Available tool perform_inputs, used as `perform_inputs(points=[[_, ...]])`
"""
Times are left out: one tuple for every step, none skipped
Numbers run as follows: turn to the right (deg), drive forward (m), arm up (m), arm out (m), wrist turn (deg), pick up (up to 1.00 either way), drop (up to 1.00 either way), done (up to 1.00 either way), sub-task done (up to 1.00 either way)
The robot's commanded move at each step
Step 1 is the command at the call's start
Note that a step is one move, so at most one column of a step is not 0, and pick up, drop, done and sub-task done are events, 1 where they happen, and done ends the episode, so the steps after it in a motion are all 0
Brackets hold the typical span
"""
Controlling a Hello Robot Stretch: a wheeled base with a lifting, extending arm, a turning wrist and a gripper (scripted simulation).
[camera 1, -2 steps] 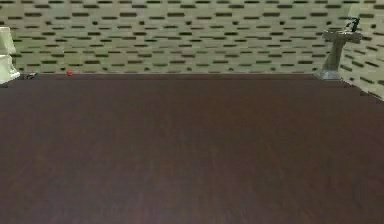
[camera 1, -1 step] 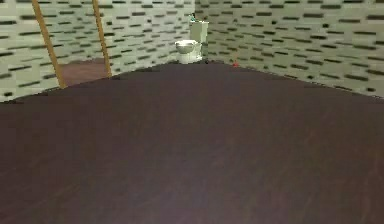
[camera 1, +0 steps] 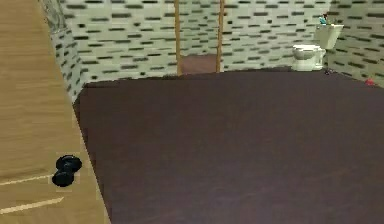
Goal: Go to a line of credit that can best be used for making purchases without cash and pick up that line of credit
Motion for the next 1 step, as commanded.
perform_inputs(points=[[0.0, 0.60, 0.00, 0.00, 0.0, 0.00, 0.00, 0.00, 0.00]])
